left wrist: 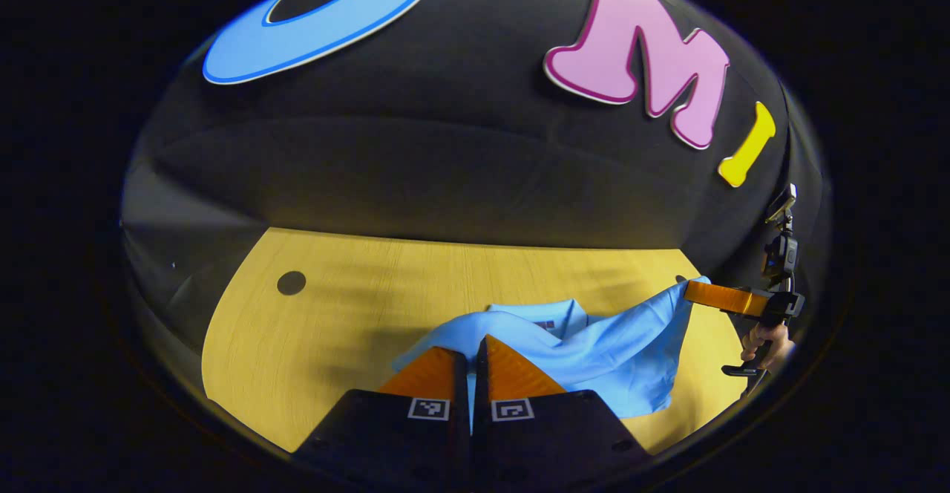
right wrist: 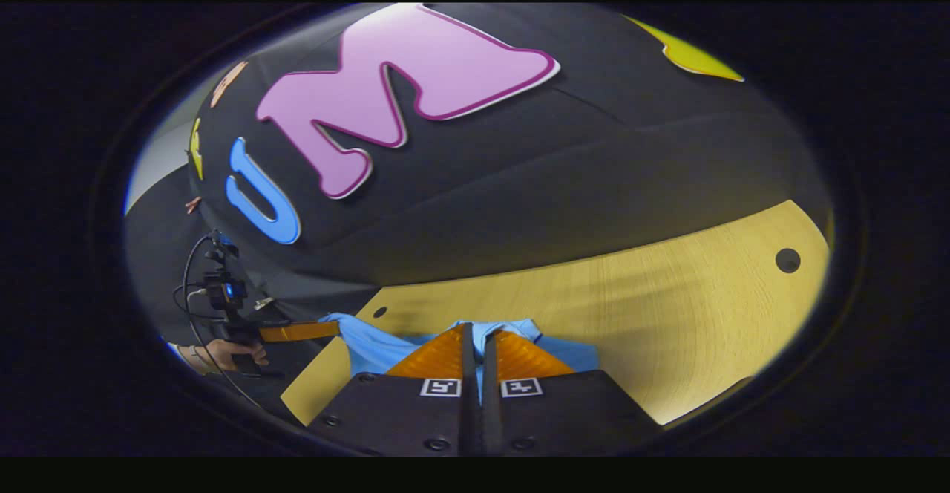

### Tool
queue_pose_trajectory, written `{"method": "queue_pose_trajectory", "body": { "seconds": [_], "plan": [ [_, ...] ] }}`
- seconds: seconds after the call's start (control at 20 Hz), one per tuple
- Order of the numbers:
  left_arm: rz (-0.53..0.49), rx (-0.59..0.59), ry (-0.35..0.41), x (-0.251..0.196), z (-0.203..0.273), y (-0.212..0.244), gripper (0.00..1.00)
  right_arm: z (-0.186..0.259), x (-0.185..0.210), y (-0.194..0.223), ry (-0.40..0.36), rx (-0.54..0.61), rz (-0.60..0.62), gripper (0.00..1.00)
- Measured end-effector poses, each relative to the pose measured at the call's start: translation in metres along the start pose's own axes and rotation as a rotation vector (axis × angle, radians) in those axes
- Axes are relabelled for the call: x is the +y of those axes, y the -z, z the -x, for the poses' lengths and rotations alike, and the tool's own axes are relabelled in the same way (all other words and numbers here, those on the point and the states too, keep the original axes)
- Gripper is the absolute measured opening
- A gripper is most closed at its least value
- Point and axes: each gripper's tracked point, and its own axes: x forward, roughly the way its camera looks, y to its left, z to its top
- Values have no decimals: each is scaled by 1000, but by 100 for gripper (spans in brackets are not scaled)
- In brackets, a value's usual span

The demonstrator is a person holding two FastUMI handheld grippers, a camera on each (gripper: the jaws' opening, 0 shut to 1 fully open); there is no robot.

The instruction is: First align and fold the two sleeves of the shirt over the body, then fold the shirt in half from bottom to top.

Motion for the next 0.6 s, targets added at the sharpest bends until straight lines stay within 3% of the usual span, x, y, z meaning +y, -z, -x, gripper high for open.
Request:
{"method": "queue_pose_trajectory", "body": {
  "seconds": [0.05,0.1,0.15,0.3,0.35,0.4,0.45,0.5,0.55,0.6],
  "plan": [
    [1,-2,-2,5,-15,-3,6,-11,-13,-1,28,-10,11,0],
    [-5,-3,-10,10,-31,-1,6,-19,-31,4,68,-11,27,5],
    [-13,17,-35,19,-47,8,6,-27,-47,12,105,3,29,0],
    [-14,108,-106,37,-74,40,12,-37,-77,44,180,89,29,10],
    [-16,119,-120,40,-76,43,14,-35,-79,45,191,98,55,0],
    [-14,118,-130,43,-77,43,36,-32,-82,44,201,95,88,0],
    [-19,114,-145,46,-69,39,57,-27,-85,39,210,89,113,11],
    [-27,104,-154,49,-63,35,78,-23,-89,37,226,85,125,12],
    [-33,96,-164,49,-58,33,99,-14,-90,31,237,84,128,27],
    [-35,81,-169,48,-50,28,96,-13,-93,30,252,82,140,10]
  ]
}}
